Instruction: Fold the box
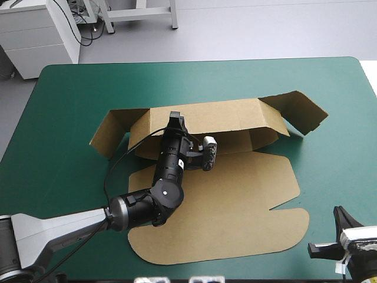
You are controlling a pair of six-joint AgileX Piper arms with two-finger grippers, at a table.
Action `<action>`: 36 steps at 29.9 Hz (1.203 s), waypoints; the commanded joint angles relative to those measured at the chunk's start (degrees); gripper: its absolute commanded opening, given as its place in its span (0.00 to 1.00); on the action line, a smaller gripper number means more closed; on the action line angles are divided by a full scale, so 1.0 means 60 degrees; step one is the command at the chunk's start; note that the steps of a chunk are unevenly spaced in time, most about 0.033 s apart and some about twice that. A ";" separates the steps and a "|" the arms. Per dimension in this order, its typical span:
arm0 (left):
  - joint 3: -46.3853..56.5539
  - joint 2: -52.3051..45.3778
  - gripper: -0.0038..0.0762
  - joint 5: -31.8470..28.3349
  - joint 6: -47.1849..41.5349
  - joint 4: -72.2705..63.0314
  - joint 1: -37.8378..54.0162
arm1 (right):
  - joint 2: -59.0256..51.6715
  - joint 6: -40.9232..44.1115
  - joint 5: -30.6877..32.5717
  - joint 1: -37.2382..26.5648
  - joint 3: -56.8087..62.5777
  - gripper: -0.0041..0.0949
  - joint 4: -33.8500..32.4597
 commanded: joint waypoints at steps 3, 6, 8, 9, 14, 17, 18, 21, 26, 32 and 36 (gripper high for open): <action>-0.0225 -0.0416 0.04 0.0420 -0.0175 0.1382 -0.0034 | -0.0201 -0.0062 -0.0740 -0.0041 -0.0230 0.02 0.0034; -0.0225 -0.0416 0.04 0.0420 -0.0175 0.1382 -0.0034 | -0.0201 -0.0062 -0.0740 -0.0041 -0.0230 0.02 0.0034; -0.0225 -0.0416 0.04 0.0372 -0.0175 0.1382 -0.0034 | -0.0201 -0.0062 -0.0740 -0.0041 -0.0230 0.02 0.0034; -0.0244 -0.0416 0.04 0.0331 -0.0175 0.1382 -0.0021 | -0.0201 -0.0062 -0.0740 -0.0041 -0.0230 0.02 0.0034; -0.0431 -0.0416 0.04 -0.0157 -0.0175 0.1382 0.0439 | -0.0201 -0.0062 -0.0740 -0.0041 -0.0230 0.02 0.0034; -0.0491 -0.0416 0.04 -0.0157 -0.0175 0.1382 0.0648 | -0.0201 -0.0062 -0.0740 -0.0041 -0.0230 0.02 0.0034; -0.0509 -0.0416 0.04 -0.0137 -0.0175 0.1382 0.0695 | -0.0201 -0.0062 -0.0740 -0.0041 -0.0230 0.02 0.0034; -0.0510 -0.0416 0.04 -0.0137 -0.0157 0.1382 0.0718 | -0.0201 -0.0062 -0.0757 -0.0041 -0.0230 0.02 0.0034; -0.0510 -0.0416 0.04 -0.0198 -0.0128 0.1382 0.0718 | 0.0344 0.0991 -0.0597 -0.0041 -0.0289 0.03 -0.0107; -0.0510 -0.0416 0.04 -0.0198 0.0003 0.1382 0.0718 | 0.2642 0.1070 -0.0549 -0.0041 -0.1469 0.03 0.0252; -0.0510 -0.0416 0.04 -0.0198 0.0382 0.1382 0.0718 | 0.4645 0.0270 -0.0710 -0.0041 -0.3165 0.03 0.0777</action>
